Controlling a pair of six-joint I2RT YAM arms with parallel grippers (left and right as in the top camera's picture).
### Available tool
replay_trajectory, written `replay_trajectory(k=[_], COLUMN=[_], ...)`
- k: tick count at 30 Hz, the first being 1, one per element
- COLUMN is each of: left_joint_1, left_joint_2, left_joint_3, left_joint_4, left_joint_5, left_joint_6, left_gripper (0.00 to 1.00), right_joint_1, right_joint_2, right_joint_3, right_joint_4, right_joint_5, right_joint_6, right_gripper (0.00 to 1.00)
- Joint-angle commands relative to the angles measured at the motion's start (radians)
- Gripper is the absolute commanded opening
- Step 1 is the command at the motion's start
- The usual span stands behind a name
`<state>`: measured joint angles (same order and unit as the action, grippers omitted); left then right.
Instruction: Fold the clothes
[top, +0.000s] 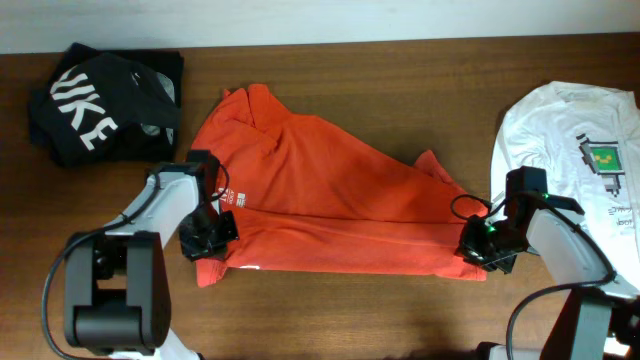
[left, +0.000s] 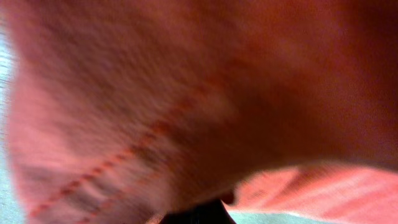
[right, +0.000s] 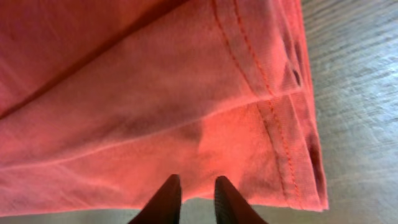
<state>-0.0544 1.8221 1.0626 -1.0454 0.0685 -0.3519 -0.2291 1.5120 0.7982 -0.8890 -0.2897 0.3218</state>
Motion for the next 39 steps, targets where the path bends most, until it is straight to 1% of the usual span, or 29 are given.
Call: replay_trajectory(k=[1, 4, 6, 7, 8, 10, 11, 12, 13, 14, 15, 16, 17, 18, 19, 20, 21, 22, 23, 24, 25, 27, 28, 33, 34, 36, 37, 39], left_joint_1=[0.095, 0.192, 0.211, 0.224, 0.242, 0.259, 0.262, 0.262, 0.262, 0.262, 0.262, 0.259, 0.254, 0.247, 0.243, 0.24, 0.234, 0.224, 0.201, 0.165, 0.121, 0.067, 0.056, 0.082, 0.087, 0.088, 0.088, 0.088], left_joint_2=[0.018, 0.018, 0.018, 0.018, 0.017, 0.008, -0.01, -0.045, -0.086, -0.123, -0.187, -0.223, -0.256, -0.275, -0.283, -0.283, -0.286, -0.293, -0.307, -0.325, -0.332, -0.32, -0.307, -0.201, -0.185, -0.152, -0.143, -0.135], left_joint_3=[-0.024, -0.032, -0.032, -0.031, -0.031, -0.024, -0.013, 0.004, 0.018, 0.025, 0.031, 0.031, 0.031, 0.031, 0.031, 0.031, 0.033, 0.034, 0.034, 0.034, 0.034, 0.033, 0.033, 0.033, 0.033, 0.033, 0.033, 0.033], left_joint_4=[-0.009, -0.014, -0.021, -0.035, -0.057, -0.08, -0.103, -0.134, -0.154, -0.16, -0.161, -0.164, -0.164, -0.164, -0.159, -0.156, -0.157, -0.159, -0.161, -0.161, -0.161, -0.145, -0.134, -0.068, -0.056, -0.015, -0.009, -0.002], left_joint_5=[-0.072, -0.1, -0.147, -0.194, -0.216, -0.216, -0.224, -0.253, -0.288, -0.289, -0.267, -0.258, -0.246, -0.227, -0.179, -0.134, -0.106, -0.087, -0.053, 0.001, 0.072, 0.09, 0.09, 0.044, 0.046, 0.047, 0.039, 0.04], left_joint_6=[0.001, 0.001, -0.002, -0.046, -0.08, -0.086, -0.095, -0.117, -0.134, -0.134, -0.134, -0.133, -0.124, -0.121, -0.085, -0.043, -0.018, -0.006, 0.01, 0.01, 0.009, -0.002, -0.033, -0.103, -0.108, -0.109, -0.131, -0.134], left_gripper=[0.01, 0.01, 0.01, 0.01, 0.01, 0.01, 0.01, 0.01, 0.01, 0.01, 0.01, 0.01, 0.15, 0.68, 0.78, 0.71, 0.61, 0.56, 0.55, 0.55, 0.59, 0.7, 0.71, 0.71, 0.7, 0.64, 0.63, 0.62], right_joint_1=[0.007, 0.007, 0.005, 0.002, -0.005, -0.023, -0.042, -0.063, -0.076, -0.088, -0.092, -0.091, -0.091, -0.091, -0.091, -0.091, -0.091, -0.091, -0.091, -0.091, -0.091, -0.091, -0.091, -0.091, -0.091, -0.091, -0.091, -0.091], right_joint_2=[0.067, 0.152, 0.162, 0.161, 0.161, 0.161, 0.161, 0.161, 0.161, 0.161, 0.161, 0.161, 0.161, 0.161, 0.161, 0.161, 0.161, 0.161, 0.161, 0.161, 0.161, 0.161, 0.161, 0.161, 0.161, 0.161, 0.161, 0.161], right_joint_3=[-0.011, -0.011, -0.011, -0.005, 0.012, 0.064, 0.124, 0.208, 0.262, 0.315, 0.371, 0.409, 0.419, 0.42, 0.42, 0.42, 0.42, 0.42, 0.42, 0.42, 0.42, 0.42, 0.42, 0.42, 0.42, 0.42, 0.42, 0.42], right_joint_4=[0.017, 0.056, 0.075, 0.077, 0.064, 0.013, -0.051, -0.142, -0.2, -0.254, -0.313, -0.353, -0.357, -0.354, -0.354, -0.353, -0.351, -0.345, -0.338, -0.333, -0.33, -0.33, -0.33, -0.33, -0.33, -0.326, -0.326, -0.326], right_joint_5=[-0.001, 0.014, 0.042, 0.08, 0.1, 0.1, 0.116, 0.167, 0.192, 0.197, 0.197, 0.195, 0.18, 0.154, 0.136, 0.116, 0.113, 0.113, 0.113, 0.113, 0.113, 0.113, 0.113, 0.113, 0.114, 0.114, 0.114, 0.114], right_joint_6=[0.02, 0.054, 0.055, 0.067, 0.081, 0.084, 0.084, 0.084, 0.084, 0.078, 0.079, 0.068, 0.032, 0.003, 0.0, 0.0, 0.0, 0.001, 0.001, 0.002, 0.001, 0.001, 0.001, 0.001, 0.001, 0.001, 0.001, 0.001], right_gripper=[0.19, 0.16, 0.15, 0.15, 0.12, 0.07, 0.07, 0.04, 0.04, 0.08, 0.17, 0.35, 0.86, 0.99, 0.99, 0.99, 0.99, 0.99, 0.99, 0.99, 0.99, 0.99, 0.99, 0.99, 0.99, 0.99, 0.99, 0.99])
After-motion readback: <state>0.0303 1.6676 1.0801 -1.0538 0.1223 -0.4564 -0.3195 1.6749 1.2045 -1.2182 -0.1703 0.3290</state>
